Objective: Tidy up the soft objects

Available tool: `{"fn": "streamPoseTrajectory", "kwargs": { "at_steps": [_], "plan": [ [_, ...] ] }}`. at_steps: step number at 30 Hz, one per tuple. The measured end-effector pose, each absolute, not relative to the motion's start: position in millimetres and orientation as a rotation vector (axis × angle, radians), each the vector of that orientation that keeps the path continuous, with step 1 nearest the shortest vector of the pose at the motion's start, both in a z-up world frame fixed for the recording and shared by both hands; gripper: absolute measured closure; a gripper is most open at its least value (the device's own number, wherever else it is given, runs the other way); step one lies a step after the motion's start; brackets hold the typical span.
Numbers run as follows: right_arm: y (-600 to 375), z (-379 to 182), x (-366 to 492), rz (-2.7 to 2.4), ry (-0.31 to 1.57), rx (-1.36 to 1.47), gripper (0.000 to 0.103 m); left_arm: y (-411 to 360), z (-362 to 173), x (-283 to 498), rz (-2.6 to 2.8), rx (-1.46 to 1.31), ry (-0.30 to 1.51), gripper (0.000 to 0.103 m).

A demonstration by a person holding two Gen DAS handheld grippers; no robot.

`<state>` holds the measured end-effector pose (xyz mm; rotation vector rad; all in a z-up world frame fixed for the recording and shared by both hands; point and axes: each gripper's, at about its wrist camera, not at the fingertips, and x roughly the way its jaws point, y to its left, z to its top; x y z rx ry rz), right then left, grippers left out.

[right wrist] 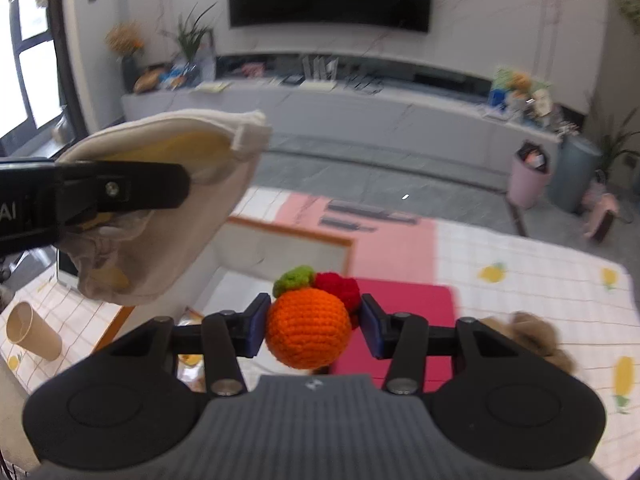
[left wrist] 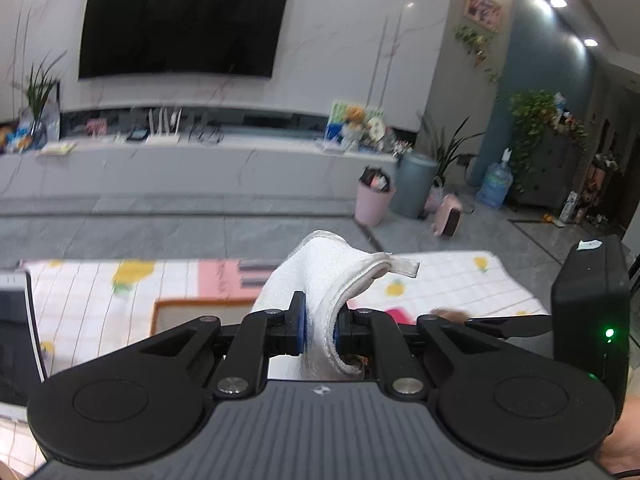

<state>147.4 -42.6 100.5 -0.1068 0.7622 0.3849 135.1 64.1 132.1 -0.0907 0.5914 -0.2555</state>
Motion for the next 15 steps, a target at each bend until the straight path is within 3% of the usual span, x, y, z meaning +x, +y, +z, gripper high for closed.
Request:
{"fn": "streamPoseTrajectory", "kwargs": {
  "at_steps": [7,15],
  "plan": [
    [5,29,173,0.431,0.835,-0.231,0.055,102,78,158,-0.195,-0.113,0.68,0.09],
    [17,-2,190,0.421,0.865,-0.282,0.056,113,37,177,-0.082,-0.053,0.756,0.09]
  ]
}}
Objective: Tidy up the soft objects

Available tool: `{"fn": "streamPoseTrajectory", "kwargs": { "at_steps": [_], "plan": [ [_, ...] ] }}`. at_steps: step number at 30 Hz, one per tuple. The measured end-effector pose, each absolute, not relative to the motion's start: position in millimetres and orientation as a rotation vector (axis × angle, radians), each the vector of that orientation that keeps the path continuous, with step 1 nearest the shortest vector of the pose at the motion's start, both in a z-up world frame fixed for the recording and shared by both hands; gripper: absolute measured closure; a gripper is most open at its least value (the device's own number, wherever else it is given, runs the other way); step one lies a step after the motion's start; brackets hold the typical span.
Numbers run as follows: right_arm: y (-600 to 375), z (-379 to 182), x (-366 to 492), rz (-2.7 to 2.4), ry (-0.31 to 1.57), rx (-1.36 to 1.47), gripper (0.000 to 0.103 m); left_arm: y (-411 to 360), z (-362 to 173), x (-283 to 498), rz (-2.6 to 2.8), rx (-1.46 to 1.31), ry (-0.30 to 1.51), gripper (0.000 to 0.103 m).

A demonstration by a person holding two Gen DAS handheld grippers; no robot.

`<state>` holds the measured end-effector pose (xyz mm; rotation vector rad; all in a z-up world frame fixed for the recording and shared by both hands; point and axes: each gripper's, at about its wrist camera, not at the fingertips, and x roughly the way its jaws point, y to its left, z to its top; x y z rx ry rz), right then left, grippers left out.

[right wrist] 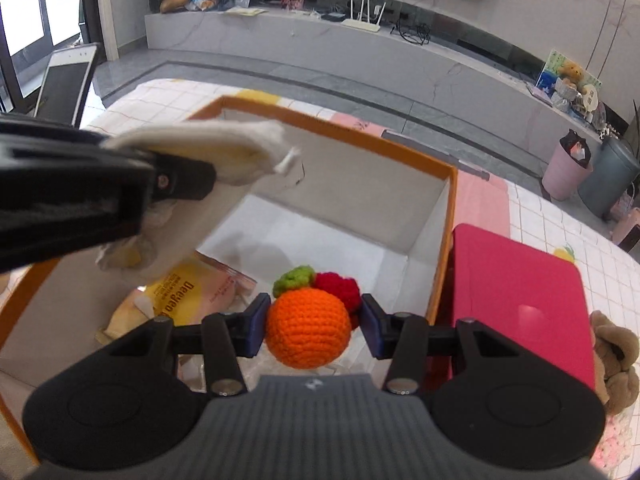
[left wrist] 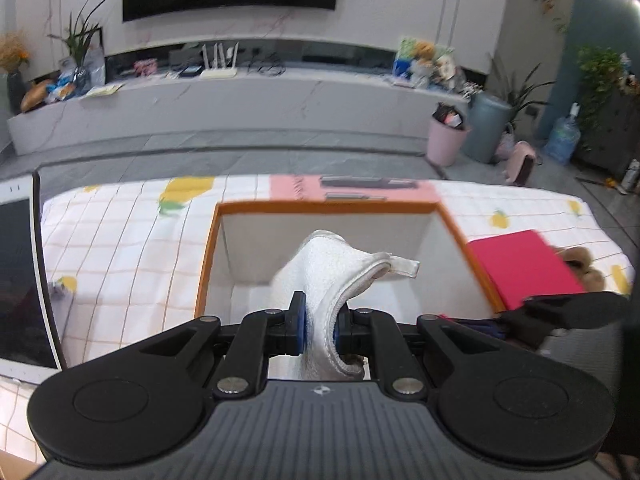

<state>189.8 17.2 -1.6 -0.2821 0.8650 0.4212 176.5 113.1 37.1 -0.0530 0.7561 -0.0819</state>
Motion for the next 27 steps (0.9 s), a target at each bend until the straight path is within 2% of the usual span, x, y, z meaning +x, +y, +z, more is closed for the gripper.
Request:
{"fn": "streamPoseTrajectory", "kwargs": {
  "at_steps": [7,12,13,14,16,18,20,27],
  "plan": [
    [22,-7,181,0.432,0.836,-0.355,0.056,106,15,196,-0.059,-0.093,0.799,0.087],
    [19,-6,178,0.437,0.83,-0.367,0.056,108,2,205,-0.071,-0.171,0.814,0.078],
    [19,-6,177,0.439,0.83,-0.369,0.056,110,2,205,-0.062,-0.184,0.801,0.072],
    [19,-5,176,0.439,0.828,-0.372,0.056,111,2,205,-0.063,-0.189,0.792,0.056],
    [19,-5,174,0.439,0.825,-0.375,0.056,112,2,204,-0.095,-0.192,0.787,0.034],
    [22,-3,176,0.434,0.824,-0.375,0.056,113,3,203,-0.126,-0.195,0.787,0.03],
    [21,0,178,0.429,0.828,-0.362,0.056,117,8,200,-0.133,-0.218,0.765,0.018],
    [20,9,181,0.412,0.824,-0.376,0.055,137,48,158,-0.078,-0.249,0.682,0.016]
  ]
}}
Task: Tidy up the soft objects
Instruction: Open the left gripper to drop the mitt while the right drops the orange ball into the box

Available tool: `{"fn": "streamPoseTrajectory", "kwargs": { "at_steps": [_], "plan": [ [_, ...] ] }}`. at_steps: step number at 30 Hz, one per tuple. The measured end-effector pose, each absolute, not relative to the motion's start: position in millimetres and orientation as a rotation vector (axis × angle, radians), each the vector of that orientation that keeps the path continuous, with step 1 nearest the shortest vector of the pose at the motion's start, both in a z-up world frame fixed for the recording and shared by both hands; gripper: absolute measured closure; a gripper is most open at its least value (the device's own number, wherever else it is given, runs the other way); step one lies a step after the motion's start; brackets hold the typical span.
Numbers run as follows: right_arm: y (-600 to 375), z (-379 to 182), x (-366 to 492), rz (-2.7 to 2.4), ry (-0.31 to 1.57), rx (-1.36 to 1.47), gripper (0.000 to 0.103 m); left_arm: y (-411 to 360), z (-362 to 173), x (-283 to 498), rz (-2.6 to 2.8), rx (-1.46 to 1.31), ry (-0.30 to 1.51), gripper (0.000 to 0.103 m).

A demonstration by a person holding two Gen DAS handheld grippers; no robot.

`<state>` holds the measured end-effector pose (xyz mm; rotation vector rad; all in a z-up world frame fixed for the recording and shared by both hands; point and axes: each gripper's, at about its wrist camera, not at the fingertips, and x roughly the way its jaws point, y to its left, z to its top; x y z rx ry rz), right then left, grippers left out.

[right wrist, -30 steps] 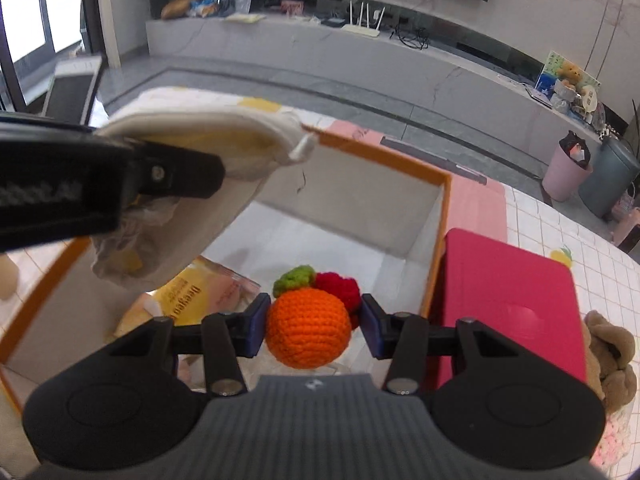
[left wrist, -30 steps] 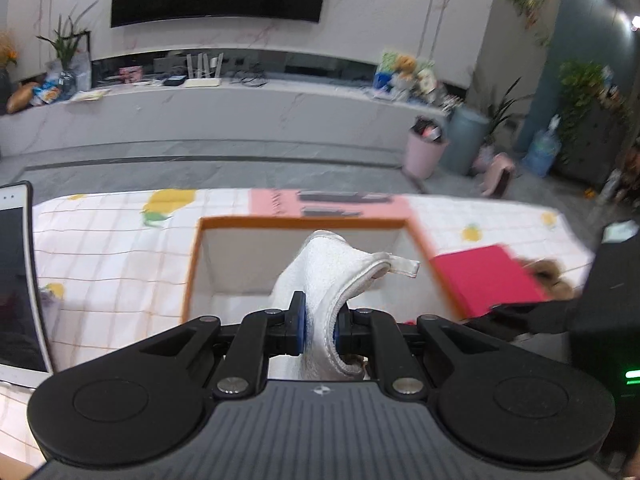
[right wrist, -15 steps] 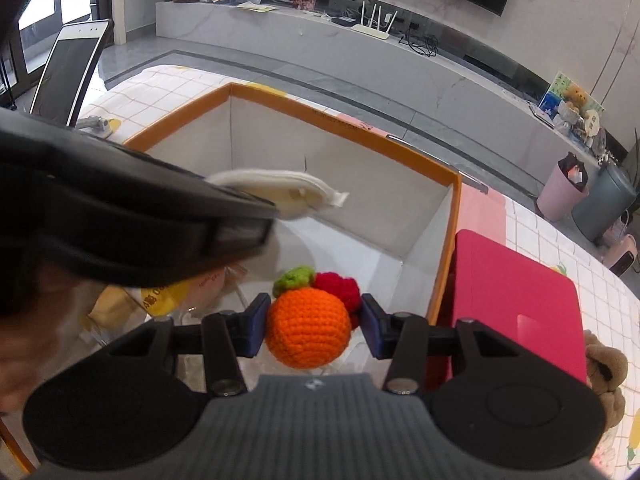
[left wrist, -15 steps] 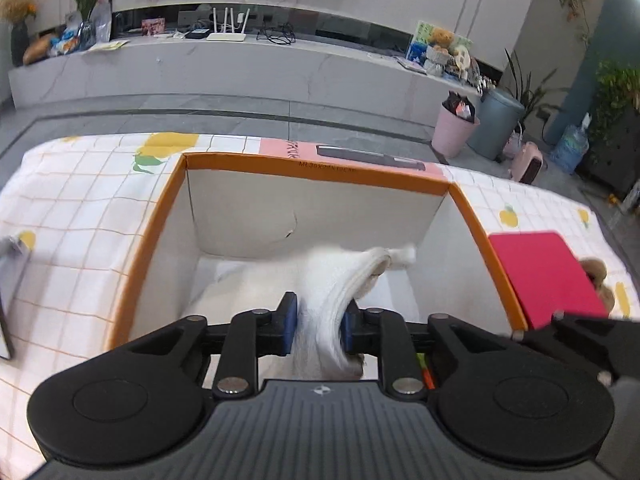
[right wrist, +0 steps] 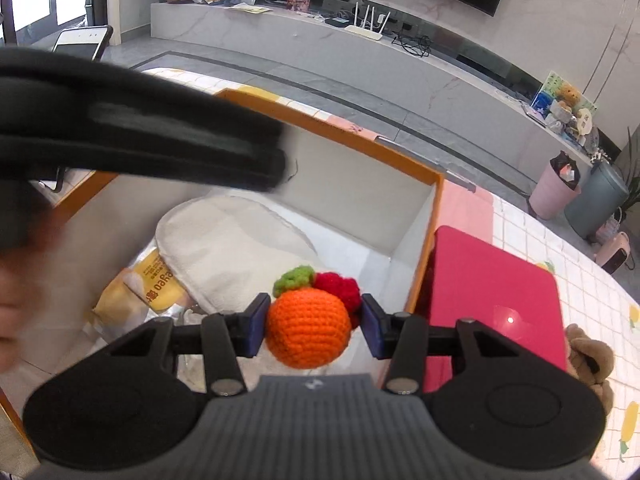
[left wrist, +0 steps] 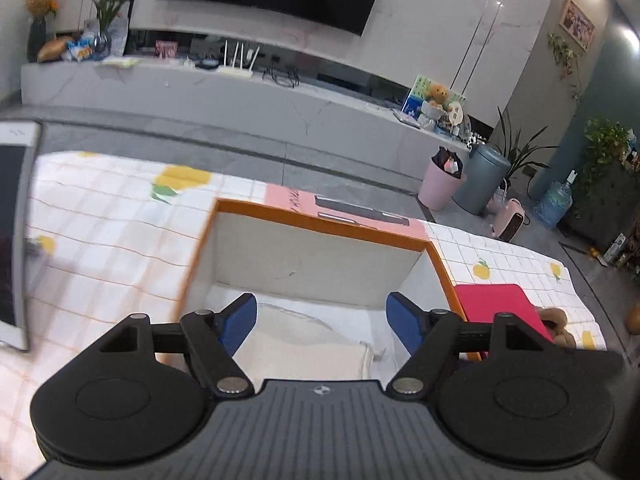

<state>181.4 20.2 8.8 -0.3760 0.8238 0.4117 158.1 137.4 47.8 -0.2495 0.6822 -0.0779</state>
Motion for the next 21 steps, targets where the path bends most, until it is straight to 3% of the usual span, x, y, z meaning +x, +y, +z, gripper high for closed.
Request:
{"fn": "streamPoseTrajectory", "kwargs": {
  "at_steps": [10,21],
  "plan": [
    [57,-4,196,0.408,0.905,-0.636,0.055,145,63,125,-0.001,-0.084,0.624,0.016],
    [80,-34,198,0.391,0.945,-0.788,0.054,185,65,127,0.124,-0.111,0.597,0.016]
  ]
}}
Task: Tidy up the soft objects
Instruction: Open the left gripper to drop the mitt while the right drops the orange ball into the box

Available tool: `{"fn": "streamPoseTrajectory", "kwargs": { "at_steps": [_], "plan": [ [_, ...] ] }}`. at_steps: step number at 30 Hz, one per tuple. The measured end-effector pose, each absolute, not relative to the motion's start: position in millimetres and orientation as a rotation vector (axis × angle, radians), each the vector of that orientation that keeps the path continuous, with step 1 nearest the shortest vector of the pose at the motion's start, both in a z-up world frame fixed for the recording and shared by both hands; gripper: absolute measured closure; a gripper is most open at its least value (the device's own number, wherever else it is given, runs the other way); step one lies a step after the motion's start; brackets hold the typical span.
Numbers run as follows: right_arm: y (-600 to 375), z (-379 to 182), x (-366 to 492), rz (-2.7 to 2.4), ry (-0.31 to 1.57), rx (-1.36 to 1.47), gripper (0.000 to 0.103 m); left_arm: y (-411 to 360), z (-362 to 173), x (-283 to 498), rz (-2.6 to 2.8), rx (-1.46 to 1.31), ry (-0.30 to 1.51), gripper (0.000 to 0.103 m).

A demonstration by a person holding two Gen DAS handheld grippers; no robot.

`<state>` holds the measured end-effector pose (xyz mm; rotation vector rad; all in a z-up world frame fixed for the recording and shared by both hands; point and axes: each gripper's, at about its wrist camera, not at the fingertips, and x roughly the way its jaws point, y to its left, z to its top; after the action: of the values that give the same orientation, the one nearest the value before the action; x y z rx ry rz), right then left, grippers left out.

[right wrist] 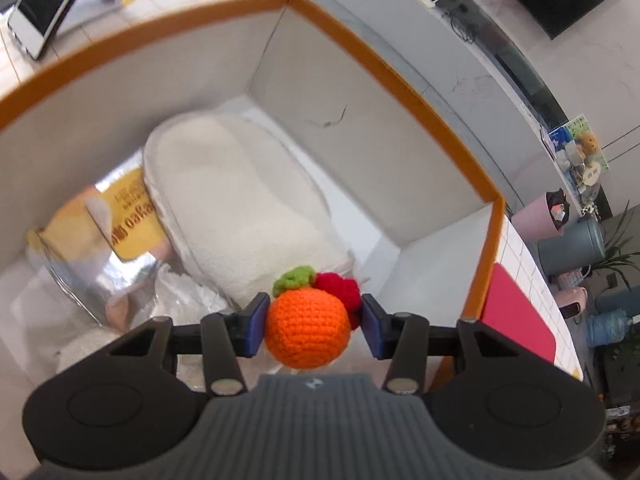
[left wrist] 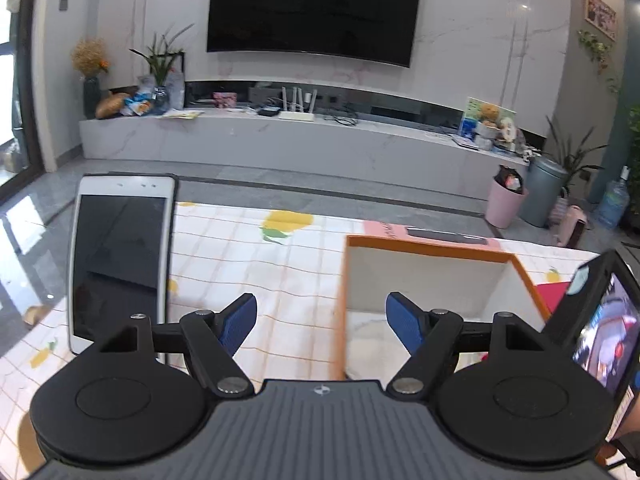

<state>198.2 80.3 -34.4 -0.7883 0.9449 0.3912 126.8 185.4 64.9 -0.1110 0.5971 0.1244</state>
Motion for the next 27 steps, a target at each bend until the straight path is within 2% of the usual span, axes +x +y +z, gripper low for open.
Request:
{"fn": "streamPoseTrajectory", "kwargs": {
  "at_steps": [3,5,9,11,13,17,27],
  "plan": [
    [81,-35,197,0.378,0.941,-0.787,0.054,188,64,128,0.108,-0.122,0.617,0.016],
    [81,-33,196,0.371,0.926,-0.793,0.047,187,64,127,0.091,-0.128,0.615,0.016],
    [80,-28,192,0.371,0.895,-0.799,0.04,182,68,123,0.089,-0.115,0.608,0.016],
    [79,-22,188,0.366,0.872,-0.781,0.026,181,72,119,0.088,-0.112,0.603,0.016],
    [76,-12,183,0.369,0.842,-0.749,0.02,180,77,113,0.083,-0.112,0.595,0.016],
    [62,21,166,0.362,0.772,-0.664,0.016,179,90,98,0.087,-0.141,0.587,0.016],
    [-41,129,73,0.218,0.688,-0.483,0.016,118,143,45,0.021,-0.125,0.61,0.016]
  ]
}}
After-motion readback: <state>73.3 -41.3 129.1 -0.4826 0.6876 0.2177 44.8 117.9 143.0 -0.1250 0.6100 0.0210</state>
